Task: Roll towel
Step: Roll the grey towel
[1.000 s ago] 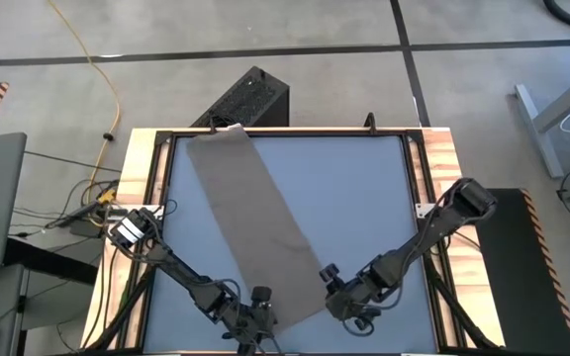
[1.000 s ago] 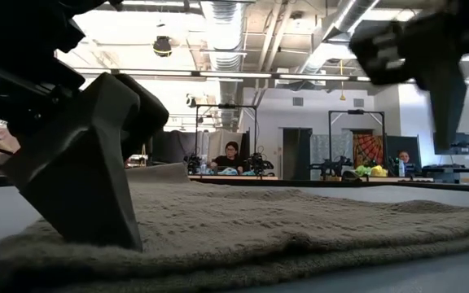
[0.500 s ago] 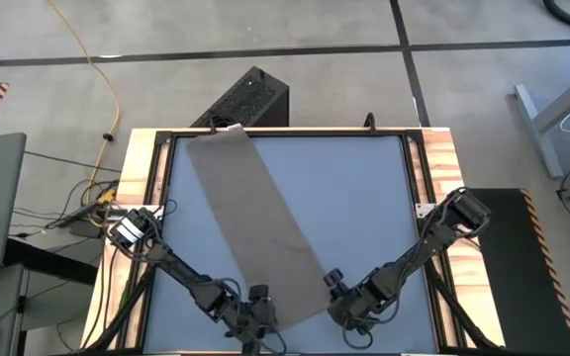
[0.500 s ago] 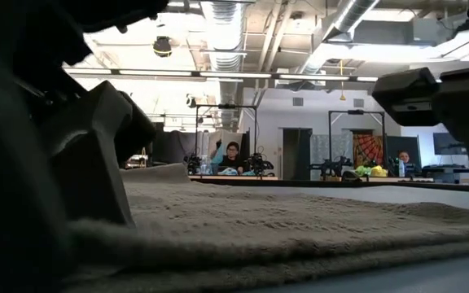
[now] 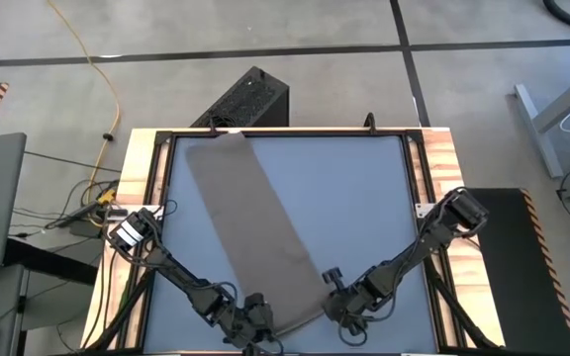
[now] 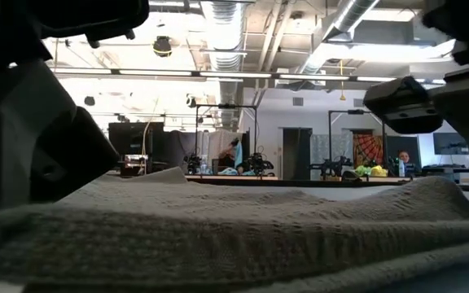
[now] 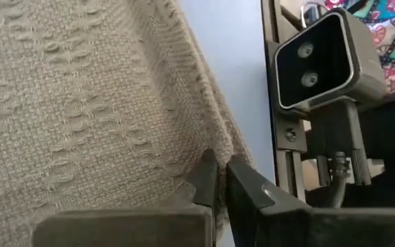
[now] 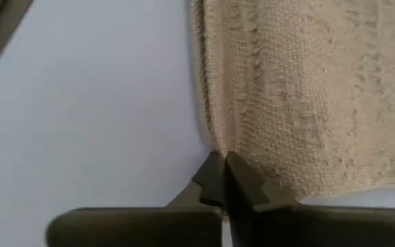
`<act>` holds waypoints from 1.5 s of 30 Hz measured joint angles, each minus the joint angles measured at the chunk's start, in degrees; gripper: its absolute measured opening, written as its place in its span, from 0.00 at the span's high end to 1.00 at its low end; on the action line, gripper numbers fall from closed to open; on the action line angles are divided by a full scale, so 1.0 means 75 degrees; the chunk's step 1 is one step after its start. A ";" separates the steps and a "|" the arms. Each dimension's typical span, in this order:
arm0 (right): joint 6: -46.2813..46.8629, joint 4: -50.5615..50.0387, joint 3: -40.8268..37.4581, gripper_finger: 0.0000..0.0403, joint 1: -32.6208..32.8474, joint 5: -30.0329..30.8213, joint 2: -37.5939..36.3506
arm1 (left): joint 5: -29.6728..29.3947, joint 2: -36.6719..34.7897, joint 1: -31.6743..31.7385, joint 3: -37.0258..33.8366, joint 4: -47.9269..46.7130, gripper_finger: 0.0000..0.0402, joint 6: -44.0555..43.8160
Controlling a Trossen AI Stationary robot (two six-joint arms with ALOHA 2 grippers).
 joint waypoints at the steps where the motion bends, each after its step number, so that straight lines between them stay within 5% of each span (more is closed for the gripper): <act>1: 0.0075 -0.0011 0.0000 0.96 -0.0012 -0.0163 -0.0062 | -0.0014 0.0000 0.0000 0.0000 0.0076 1.00 -0.0068; 10: 0.0841 -0.0038 -0.0035 0.96 -0.0652 -0.2303 -0.0832 | -0.0051 0.0003 -0.0029 -0.0003 0.1036 1.00 -0.0092; 24: 0.2322 0.0264 -0.0020 0.96 -0.1882 -0.5132 -0.0457 | -0.0390 -0.0006 -0.0222 -0.0079 0.1186 1.00 -0.0706; 31: 0.2423 0.0375 0.0109 0.96 -0.1844 -0.5517 -0.0454 | -0.0528 -0.0015 -0.0230 -0.0079 0.1183 0.92 -0.0828; 45: 0.2491 0.0381 0.0143 0.96 -0.2072 -0.4942 -0.0460 | -0.0328 -0.0817 -0.0223 -0.0079 0.0392 0.63 -0.0155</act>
